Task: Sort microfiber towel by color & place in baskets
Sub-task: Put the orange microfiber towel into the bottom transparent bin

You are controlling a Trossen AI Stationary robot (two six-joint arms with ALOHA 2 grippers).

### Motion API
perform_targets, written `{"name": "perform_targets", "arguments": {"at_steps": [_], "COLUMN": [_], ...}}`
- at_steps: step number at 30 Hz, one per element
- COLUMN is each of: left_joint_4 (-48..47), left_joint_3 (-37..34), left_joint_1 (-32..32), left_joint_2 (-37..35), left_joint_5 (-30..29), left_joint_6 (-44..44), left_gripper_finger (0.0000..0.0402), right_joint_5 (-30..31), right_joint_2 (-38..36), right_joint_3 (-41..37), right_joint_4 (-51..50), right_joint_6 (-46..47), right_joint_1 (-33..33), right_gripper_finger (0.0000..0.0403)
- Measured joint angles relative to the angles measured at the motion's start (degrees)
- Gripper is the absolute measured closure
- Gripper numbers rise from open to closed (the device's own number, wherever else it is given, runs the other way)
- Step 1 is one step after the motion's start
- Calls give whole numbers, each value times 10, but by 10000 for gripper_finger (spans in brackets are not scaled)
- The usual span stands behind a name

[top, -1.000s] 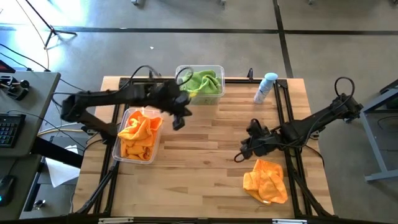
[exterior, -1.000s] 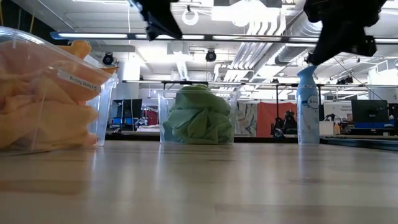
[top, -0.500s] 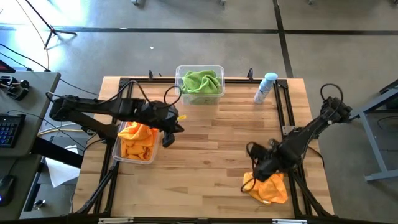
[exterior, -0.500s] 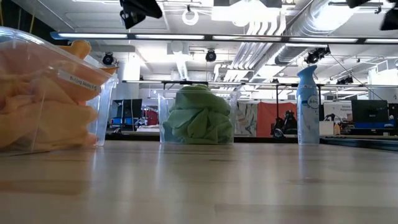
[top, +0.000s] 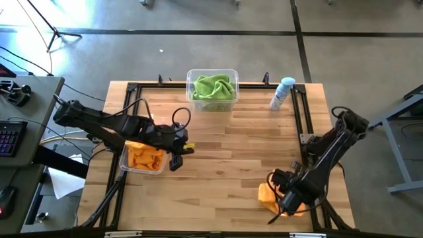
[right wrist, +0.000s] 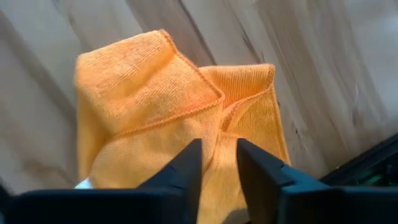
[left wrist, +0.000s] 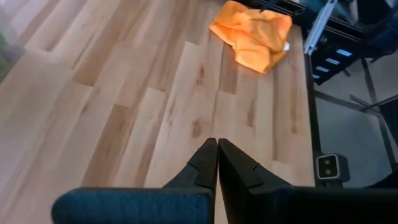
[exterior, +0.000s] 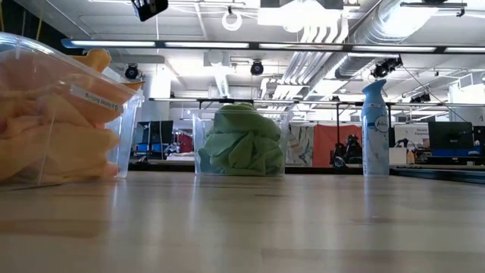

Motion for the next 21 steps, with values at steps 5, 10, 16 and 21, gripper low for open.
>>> {"name": "perform_targets", "arguments": {"at_steps": [5, 10, 16, 21], "left_joint_4": [5, 5, 7, 7], "left_joint_3": [0, 0, 0, 0], "left_joint_1": [-9, -9, -9, -9], "left_joint_2": [0, 0, 0, 0], "left_joint_5": [-1, -3, -3, -3], "left_joint_6": [-15, -44, -45, -45], "left_gripper_finger": [401, 401, 401, 401], "right_joint_5": [11, 11, 8, 5], "right_joint_2": [38, 73, 110, 143], "right_joint_3": [0, -1, -1, -1], "right_joint_4": [2, 33, 72, 122], "right_joint_6": [0, -23, -34, -34], "right_joint_1": [7, 7, 7, 7], "right_gripper_finger": [247, 211, 214, 230]}}
